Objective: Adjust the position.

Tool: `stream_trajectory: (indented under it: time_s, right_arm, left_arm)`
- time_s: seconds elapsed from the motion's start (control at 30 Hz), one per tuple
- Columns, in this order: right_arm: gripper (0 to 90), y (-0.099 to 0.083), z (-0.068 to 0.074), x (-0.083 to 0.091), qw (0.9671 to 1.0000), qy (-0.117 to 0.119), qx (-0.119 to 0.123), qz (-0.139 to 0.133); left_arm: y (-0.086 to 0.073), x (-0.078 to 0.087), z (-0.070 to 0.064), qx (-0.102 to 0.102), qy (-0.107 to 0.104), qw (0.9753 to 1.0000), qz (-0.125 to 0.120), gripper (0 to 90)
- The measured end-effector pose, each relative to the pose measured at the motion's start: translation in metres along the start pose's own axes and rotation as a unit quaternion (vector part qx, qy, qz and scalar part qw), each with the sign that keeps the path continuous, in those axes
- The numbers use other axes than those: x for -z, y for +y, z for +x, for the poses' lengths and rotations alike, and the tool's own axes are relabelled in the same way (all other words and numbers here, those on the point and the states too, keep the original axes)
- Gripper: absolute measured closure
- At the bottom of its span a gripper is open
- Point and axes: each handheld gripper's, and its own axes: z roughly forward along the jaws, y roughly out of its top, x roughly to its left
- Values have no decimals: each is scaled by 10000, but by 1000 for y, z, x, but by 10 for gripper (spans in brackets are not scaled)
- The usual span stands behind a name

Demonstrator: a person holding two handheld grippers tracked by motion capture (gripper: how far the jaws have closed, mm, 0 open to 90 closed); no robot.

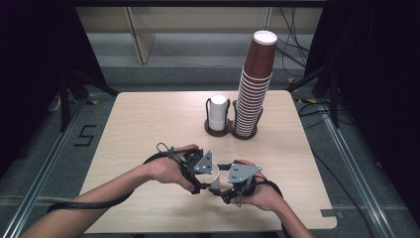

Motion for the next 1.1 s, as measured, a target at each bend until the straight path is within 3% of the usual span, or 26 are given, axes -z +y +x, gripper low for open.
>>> stream_trajectory:
  time_s: [0.27,0.67,0.77,0.87,0.97,1.0,1.03,1.1]
  right_arm:
    - [325,1,1,-4,9998,109,-9,-173]
    - [345,1,3,-2,9993,71,-121,-348]
    - [345,3,2,-1,9990,-10,-4,-449]
    - [344,1,1,1,9991,-48,-126,-390]
    - [343,-4,-1,5,9988,-194,-207,-398]
    - [342,-5,-2,7,9985,-257,-252,-417]
    - [342,-7,-3,8,9981,-310,-310,-443]
    - [341,-10,-5,11,9964,-487,-497,-490]
  left_arm:
    - [1,0,0,18,10,10000,-97,283]
    - [-4,3,2,147,-35,9990,-430,254]
    - [-4,5,3,325,-66,9972,-673,200]
    - [-5,8,3,462,117,9940,-981,146]
    - [-9,15,5,477,286,9927,-1068,143]
    - [-11,16,5,605,362,9901,-1212,142]
    - [-13,19,5,617,415,9899,-1208,141]
    - [-17,22,6,751,522,9865,-1360,140]
